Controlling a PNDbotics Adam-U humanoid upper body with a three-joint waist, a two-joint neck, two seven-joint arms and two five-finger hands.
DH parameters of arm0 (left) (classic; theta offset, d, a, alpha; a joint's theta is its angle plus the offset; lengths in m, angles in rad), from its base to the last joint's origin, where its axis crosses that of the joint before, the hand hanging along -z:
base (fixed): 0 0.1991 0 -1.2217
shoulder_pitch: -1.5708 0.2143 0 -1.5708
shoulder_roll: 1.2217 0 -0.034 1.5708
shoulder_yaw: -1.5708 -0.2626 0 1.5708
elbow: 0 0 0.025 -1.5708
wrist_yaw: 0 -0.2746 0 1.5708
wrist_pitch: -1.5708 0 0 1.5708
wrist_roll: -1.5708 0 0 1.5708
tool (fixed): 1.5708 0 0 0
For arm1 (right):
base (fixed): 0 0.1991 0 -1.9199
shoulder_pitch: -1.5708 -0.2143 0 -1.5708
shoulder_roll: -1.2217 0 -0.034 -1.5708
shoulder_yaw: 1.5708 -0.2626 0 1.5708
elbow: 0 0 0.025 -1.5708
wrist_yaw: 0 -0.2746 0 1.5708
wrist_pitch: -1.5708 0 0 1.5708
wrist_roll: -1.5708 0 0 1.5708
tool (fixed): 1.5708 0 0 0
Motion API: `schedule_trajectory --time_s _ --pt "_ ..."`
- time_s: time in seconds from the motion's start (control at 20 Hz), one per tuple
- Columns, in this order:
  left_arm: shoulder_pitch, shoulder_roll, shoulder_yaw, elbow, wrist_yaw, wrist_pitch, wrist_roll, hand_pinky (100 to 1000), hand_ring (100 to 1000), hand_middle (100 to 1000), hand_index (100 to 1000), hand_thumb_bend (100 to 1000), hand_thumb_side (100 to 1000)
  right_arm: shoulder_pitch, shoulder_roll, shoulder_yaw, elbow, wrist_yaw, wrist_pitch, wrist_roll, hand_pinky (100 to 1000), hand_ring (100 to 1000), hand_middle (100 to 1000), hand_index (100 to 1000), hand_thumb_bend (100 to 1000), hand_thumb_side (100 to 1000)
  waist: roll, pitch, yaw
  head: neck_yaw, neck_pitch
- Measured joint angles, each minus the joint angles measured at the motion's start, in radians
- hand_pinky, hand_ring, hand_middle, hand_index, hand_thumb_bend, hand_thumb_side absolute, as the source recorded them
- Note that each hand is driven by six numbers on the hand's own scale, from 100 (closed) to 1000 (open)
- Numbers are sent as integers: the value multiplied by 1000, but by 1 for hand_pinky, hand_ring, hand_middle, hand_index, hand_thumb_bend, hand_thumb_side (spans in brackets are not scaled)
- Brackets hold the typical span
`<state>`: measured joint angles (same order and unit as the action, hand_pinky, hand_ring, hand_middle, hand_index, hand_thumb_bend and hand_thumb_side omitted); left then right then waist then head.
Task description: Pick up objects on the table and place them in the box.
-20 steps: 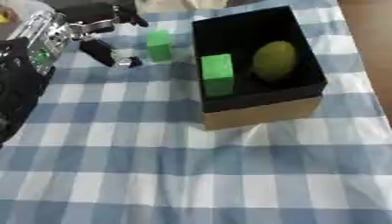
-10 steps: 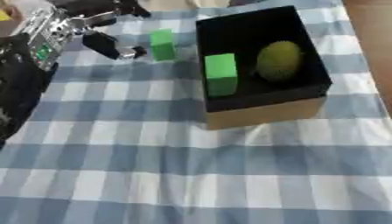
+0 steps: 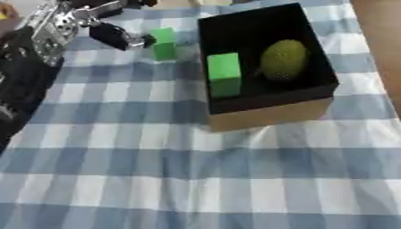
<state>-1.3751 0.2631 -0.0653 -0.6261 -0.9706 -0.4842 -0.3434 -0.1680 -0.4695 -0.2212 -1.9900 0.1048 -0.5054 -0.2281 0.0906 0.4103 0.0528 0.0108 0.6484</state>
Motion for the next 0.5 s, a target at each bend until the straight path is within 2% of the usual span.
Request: schedule_trajectory --time_s 0.5 --pt "-9 -1 12 16 -7 28 -14 945 955 869 961 512 715 -9 0 0 0 4 2 4 942 1000 422 914 100 470 0 19 -4 12 -9"
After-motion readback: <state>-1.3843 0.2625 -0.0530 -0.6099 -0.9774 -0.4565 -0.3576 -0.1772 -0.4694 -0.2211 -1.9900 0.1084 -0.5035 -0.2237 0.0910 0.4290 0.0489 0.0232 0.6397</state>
